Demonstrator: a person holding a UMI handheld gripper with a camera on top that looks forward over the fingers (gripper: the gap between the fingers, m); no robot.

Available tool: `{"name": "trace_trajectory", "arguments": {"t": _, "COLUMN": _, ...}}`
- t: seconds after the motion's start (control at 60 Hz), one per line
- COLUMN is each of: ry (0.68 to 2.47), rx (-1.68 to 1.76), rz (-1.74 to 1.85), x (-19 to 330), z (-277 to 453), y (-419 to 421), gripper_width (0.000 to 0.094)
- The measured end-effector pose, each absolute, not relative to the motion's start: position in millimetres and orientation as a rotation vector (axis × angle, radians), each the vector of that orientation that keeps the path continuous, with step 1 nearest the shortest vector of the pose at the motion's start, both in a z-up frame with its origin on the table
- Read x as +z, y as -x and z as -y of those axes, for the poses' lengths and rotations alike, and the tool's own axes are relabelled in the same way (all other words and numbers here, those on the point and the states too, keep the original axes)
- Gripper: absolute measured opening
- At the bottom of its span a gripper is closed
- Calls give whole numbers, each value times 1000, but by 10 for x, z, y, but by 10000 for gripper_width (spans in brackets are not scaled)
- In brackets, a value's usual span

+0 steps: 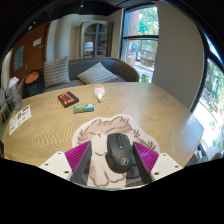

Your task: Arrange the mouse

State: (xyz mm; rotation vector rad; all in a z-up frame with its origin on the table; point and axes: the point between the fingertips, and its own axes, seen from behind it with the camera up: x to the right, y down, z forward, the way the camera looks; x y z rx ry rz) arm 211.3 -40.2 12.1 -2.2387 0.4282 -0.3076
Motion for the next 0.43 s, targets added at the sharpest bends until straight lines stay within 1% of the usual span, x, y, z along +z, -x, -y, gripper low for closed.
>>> {"name": "trace_trajectory", "arguments": {"t": 0.15, "ry": 2231, "rx": -348, "rz": -441, "x": 288, "z": 780, "y": -1631, "gripper_width": 855}}
{"name": "trace_trajectory", "arguments": {"t": 0.367, "ry": 2162, "rx": -318, "rz": -358, "x": 551, "z": 1185, "y": -551, "gripper_width": 856}}
{"name": "trace_trajectory", "arguments": {"t": 0.433, "ry": 2154, "rx": -308, "rz": -343, "x": 560, "z": 1277, "y": -253, "gripper_width": 856}}
